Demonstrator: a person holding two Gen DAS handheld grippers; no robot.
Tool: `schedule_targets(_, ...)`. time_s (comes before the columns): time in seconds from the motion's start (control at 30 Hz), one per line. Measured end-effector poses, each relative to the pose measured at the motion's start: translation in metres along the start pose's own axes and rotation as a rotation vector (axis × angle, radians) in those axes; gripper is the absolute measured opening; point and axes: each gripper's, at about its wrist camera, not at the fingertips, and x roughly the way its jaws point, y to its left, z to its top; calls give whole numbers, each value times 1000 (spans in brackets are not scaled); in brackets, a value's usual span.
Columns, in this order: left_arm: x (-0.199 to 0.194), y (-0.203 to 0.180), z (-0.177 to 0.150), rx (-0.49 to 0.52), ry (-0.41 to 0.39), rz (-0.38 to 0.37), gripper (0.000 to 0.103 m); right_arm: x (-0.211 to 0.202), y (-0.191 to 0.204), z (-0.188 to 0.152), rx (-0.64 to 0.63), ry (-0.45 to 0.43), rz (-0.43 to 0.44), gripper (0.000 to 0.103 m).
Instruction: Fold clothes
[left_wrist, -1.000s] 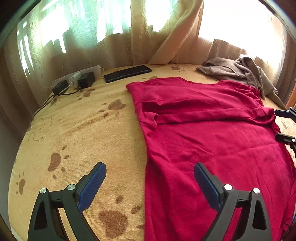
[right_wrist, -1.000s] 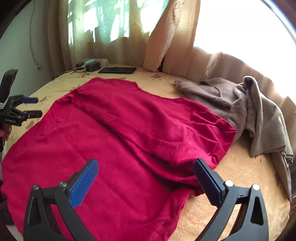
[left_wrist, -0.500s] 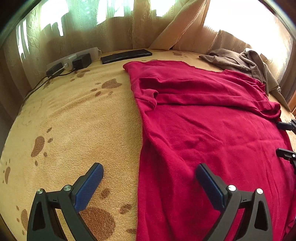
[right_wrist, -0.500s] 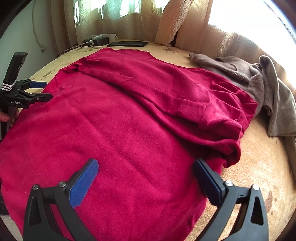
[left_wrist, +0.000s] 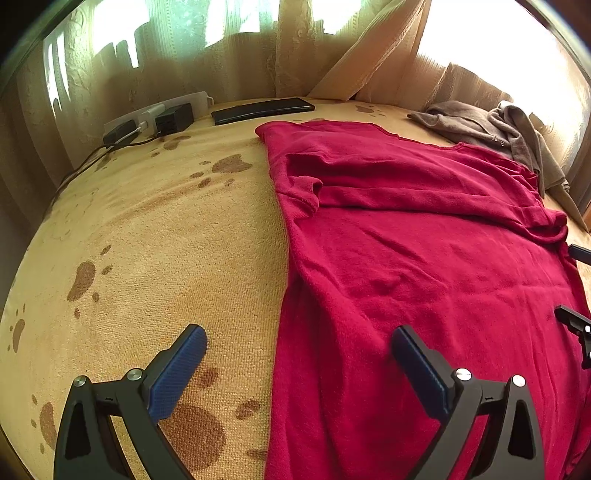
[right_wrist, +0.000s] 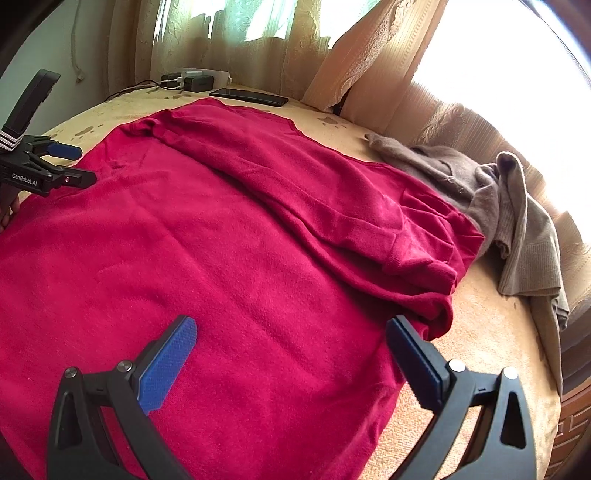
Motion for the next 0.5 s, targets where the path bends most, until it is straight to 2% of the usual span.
schedule_targets(0.5, 0, 0, -1, -10, 0, 4, 103, -4, 5, 0, -19, -11, -28, 103)
